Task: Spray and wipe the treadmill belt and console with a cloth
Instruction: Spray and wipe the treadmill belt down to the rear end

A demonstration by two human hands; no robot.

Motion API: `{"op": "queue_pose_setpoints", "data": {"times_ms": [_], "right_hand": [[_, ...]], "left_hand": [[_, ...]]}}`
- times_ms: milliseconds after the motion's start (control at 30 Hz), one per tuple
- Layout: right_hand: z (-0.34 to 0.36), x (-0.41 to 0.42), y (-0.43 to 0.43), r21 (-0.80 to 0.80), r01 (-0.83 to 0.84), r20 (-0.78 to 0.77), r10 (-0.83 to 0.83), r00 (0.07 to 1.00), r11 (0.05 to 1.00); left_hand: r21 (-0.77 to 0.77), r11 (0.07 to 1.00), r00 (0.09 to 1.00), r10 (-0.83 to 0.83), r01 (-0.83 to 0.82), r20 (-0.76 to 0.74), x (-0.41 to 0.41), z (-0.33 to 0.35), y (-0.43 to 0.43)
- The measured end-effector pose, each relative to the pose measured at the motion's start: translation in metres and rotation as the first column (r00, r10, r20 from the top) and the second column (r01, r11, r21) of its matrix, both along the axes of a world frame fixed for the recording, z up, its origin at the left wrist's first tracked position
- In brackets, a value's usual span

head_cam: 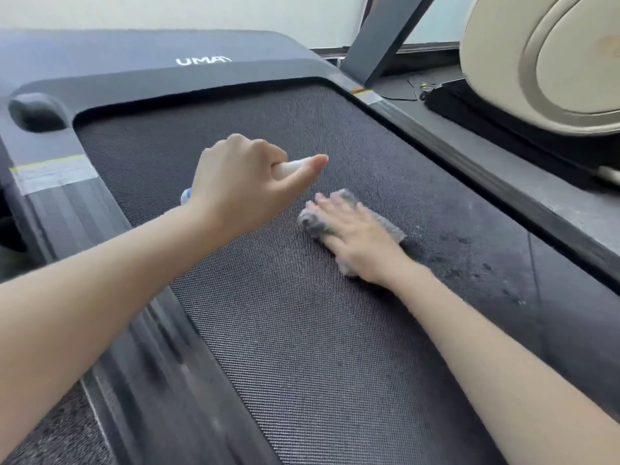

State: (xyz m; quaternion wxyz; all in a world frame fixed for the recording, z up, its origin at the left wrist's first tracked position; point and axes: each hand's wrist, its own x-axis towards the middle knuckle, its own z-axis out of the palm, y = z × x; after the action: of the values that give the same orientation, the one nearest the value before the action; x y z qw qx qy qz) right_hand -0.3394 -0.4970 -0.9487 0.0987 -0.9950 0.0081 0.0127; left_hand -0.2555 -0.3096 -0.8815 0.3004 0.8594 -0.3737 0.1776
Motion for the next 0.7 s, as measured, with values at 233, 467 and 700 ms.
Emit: {"op": "queue_pose_setpoints", "data": {"times_ms": [233, 467, 700], "right_hand": [[0.009, -0.015, -0.054, 0.074, 0.482, -0.034, -0.481, 0.876, 0.873], [0.001, -0.023, 0.028, 0.107, 0.245, 0.024, -0.249, 0.968, 0.964], [-0.012, -0.049, 0.089, 0.055, -0.026, 0.106, 0.02, 0.994, 0.998]], "left_hand": [[0.027, 1.0, 1.0, -0.016, 0.017, -0.008, -0.009, -0.003, 0.008], [-0.016, 0.999, 1.0, -0.029, 0.03, 0.008, -0.022, 0.017, 0.017], [-0.013, 1.0, 1.0, -0.022, 0.022, 0.015, -0.031, 0.015, 0.03]]}}
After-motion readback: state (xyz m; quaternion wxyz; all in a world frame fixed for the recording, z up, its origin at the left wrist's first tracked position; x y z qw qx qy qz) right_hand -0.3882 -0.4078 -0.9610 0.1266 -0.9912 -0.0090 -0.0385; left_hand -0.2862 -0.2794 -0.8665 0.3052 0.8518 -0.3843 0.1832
